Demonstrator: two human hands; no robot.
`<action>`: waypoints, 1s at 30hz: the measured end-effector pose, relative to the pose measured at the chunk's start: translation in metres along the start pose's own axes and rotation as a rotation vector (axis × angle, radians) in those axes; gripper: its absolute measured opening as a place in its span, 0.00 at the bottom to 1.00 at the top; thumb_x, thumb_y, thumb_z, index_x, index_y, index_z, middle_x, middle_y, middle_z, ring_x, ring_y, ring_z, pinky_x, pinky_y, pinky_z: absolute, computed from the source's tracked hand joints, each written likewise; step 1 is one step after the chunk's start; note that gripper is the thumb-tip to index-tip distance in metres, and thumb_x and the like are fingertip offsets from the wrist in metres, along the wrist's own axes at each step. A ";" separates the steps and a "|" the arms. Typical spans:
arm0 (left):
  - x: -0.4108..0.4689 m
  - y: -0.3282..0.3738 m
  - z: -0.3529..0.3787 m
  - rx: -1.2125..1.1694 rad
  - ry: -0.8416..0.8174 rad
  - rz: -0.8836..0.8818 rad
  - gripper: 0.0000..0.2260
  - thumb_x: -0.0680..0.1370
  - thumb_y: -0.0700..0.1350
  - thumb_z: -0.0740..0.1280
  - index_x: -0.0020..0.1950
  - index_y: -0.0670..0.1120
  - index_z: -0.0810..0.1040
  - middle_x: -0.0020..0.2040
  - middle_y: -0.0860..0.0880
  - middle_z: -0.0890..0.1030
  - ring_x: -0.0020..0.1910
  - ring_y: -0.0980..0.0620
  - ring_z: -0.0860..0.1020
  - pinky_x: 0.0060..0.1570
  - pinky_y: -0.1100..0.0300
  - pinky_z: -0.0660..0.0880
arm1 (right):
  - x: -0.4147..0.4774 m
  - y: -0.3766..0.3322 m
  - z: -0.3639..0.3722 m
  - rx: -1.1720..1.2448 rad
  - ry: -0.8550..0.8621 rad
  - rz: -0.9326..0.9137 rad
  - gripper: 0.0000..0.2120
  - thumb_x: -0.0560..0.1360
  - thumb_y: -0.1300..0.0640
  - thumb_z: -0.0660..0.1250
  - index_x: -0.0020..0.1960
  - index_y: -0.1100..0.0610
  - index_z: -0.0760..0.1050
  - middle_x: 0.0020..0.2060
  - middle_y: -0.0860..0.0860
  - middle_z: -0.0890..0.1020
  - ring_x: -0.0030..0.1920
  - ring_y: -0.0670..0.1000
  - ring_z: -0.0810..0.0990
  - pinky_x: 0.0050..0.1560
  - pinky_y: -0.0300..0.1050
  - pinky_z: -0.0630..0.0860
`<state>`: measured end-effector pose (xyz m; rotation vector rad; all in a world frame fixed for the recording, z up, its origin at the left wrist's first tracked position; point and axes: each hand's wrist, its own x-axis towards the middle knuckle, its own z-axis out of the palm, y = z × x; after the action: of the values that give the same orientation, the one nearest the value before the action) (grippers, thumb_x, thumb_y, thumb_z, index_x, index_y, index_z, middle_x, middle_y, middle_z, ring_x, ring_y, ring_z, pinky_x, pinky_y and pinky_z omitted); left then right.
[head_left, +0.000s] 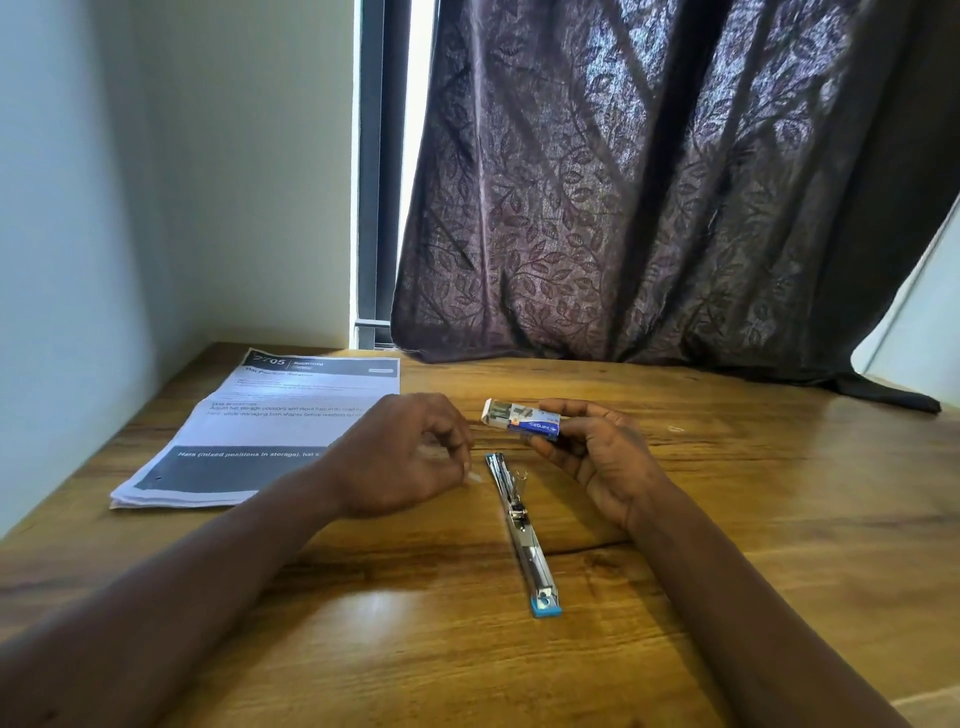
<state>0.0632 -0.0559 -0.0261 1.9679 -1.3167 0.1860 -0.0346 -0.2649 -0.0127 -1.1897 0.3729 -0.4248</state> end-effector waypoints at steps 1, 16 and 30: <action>0.000 0.000 0.001 0.025 -0.026 0.002 0.02 0.70 0.48 0.77 0.40 0.52 0.85 0.48 0.59 0.83 0.52 0.60 0.81 0.54 0.58 0.78 | 0.000 0.001 0.000 0.004 -0.004 -0.002 0.11 0.77 0.75 0.62 0.47 0.66 0.81 0.47 0.64 0.86 0.39 0.54 0.88 0.37 0.41 0.85; 0.002 -0.019 0.000 0.210 0.050 -0.041 0.11 0.77 0.45 0.73 0.56 0.58 0.84 0.50 0.58 0.83 0.47 0.59 0.79 0.51 0.50 0.79 | -0.003 -0.002 0.001 0.006 -0.015 0.027 0.12 0.78 0.75 0.60 0.49 0.66 0.81 0.52 0.66 0.84 0.47 0.58 0.86 0.39 0.42 0.85; 0.005 -0.018 0.001 0.396 -0.066 -0.038 0.07 0.79 0.55 0.70 0.55 0.60 0.85 0.52 0.61 0.81 0.47 0.62 0.76 0.54 0.54 0.71 | -0.007 -0.001 0.006 -0.016 -0.035 0.029 0.11 0.78 0.76 0.60 0.48 0.67 0.80 0.53 0.67 0.84 0.45 0.58 0.85 0.35 0.41 0.84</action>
<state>0.0806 -0.0566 -0.0331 2.3444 -1.3616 0.3914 -0.0373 -0.2568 -0.0092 -1.2043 0.3635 -0.3767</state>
